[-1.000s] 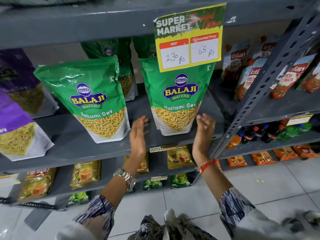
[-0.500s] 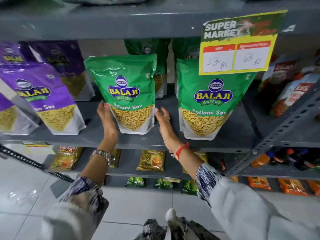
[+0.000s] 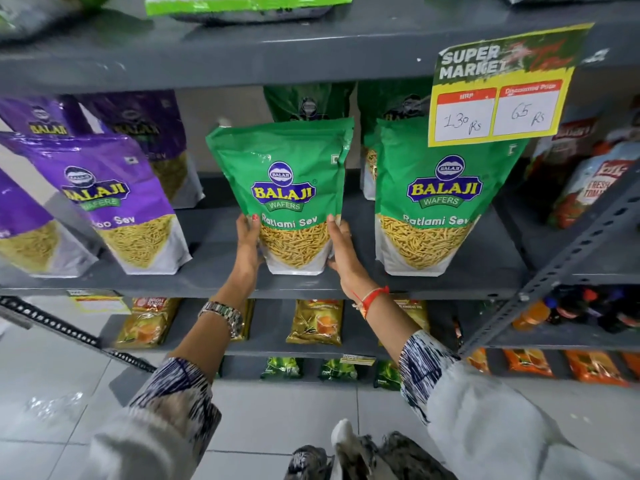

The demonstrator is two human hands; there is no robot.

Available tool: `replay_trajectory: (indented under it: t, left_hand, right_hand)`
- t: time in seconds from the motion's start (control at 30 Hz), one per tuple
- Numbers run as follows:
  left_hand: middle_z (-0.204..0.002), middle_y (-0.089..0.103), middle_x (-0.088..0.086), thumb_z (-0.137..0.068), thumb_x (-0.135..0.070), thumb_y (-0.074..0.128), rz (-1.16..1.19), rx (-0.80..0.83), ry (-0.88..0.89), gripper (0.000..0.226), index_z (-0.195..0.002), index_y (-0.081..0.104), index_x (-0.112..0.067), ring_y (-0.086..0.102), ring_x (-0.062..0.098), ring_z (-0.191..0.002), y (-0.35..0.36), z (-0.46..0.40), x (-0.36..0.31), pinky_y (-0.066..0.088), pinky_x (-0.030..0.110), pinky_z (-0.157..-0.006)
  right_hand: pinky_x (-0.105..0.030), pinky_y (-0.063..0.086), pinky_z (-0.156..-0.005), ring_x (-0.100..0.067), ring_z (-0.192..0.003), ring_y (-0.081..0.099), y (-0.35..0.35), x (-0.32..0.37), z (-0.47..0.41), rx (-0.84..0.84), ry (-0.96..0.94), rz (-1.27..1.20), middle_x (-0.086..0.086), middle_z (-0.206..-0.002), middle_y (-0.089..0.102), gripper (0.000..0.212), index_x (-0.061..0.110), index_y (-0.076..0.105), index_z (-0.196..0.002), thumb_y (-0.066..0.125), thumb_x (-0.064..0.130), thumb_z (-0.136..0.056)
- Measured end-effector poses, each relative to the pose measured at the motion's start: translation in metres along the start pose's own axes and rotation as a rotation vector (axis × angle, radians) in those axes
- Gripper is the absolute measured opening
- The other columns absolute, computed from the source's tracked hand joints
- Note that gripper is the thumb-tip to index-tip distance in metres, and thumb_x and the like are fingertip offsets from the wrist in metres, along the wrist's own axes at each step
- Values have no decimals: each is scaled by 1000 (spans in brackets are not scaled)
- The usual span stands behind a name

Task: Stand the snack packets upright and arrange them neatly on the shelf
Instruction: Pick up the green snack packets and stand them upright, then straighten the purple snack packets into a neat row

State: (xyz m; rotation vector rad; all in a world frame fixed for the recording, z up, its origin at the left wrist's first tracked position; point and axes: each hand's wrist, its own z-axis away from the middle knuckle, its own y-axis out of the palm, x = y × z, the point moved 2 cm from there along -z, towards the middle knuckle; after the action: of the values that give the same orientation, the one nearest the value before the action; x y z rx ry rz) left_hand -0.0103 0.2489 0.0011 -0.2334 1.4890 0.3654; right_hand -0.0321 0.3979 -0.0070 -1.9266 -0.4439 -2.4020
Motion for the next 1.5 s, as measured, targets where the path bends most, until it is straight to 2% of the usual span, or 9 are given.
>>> replay_trajectory:
  t: [0.5,0.67,0.8,0.93,1.1,1.2,1.3,1.4,1.5]
  left_hand:
    - [-139,45,9,-95,-37,32,0,84,-23,43,-135,26,-22,50,28,-120,16,1,3,45,50,-97]
    - [-139,45,5,-91,-45,36,16,82,-16,53,-138,26,-24,47,25,-124,14,-1,7,42,51,-103]
    - [-150,31,2,-95,-38,33,-13,-89,35,48,-141,26,-23,34,15,-133,6,15,14,27,47,-115]
    - [-135,44,-5,-93,-36,38,-41,-287,155,36,-128,42,-26,43,12,-126,-32,39,20,34,42,-111]
    - [-103,54,-6,-94,-17,39,-58,-545,306,25,-116,49,-9,54,-6,-92,-120,39,10,44,25,-86]
    - [-97,52,-12,-92,-18,40,-107,-626,339,27,-113,51,-4,51,-14,-83,-171,20,9,40,14,-81]
    - [-106,53,1,-93,-18,40,-75,-581,317,28,-115,47,-4,51,1,-92,-214,-3,2,38,20,-87]
    - [-131,46,17,-94,-19,37,-113,-463,321,40,-128,39,3,43,16,-115,-245,-35,-8,36,12,-94]
    - [-144,38,16,-84,-41,43,-30,-312,250,65,-137,31,-5,40,23,-130,-263,-61,-12,33,29,-108]
  right_hand:
    - [-51,29,-114,-24,-135,39,-15,8,12,-126,-73,-61,-9,-147,41,70,20,31,-138,40,55,-78]
    - [-51,37,-108,-25,-128,46,-17,-2,12,-316,-84,69,-10,-141,47,93,19,36,-136,47,78,-65]
    - [-47,43,-100,-24,-115,52,-11,-19,39,-464,-175,128,-12,-127,54,52,18,50,-118,51,53,-79]
    - [-18,45,-76,-15,-86,54,29,-34,54,-269,-206,81,-6,-99,57,10,30,47,-90,53,30,-82]
    - [-47,48,-88,-3,-85,55,97,-53,49,-43,-165,93,9,-87,56,4,34,54,-84,53,36,-81]
    - [-44,48,-92,-6,-94,56,135,-50,25,4,-131,78,7,-100,57,13,35,56,-93,54,39,-81]
    - [-37,46,-86,-13,-105,52,179,-48,-3,14,43,-50,-1,-116,54,13,30,49,-104,49,34,-91]
    - [-38,37,-105,-13,-121,44,215,-47,-26,17,21,19,-2,-134,48,26,29,45,-118,43,37,-94]
    - [-21,40,-92,7,-98,51,246,-52,-37,59,-31,2,8,-122,51,29,28,42,-118,43,41,-92]
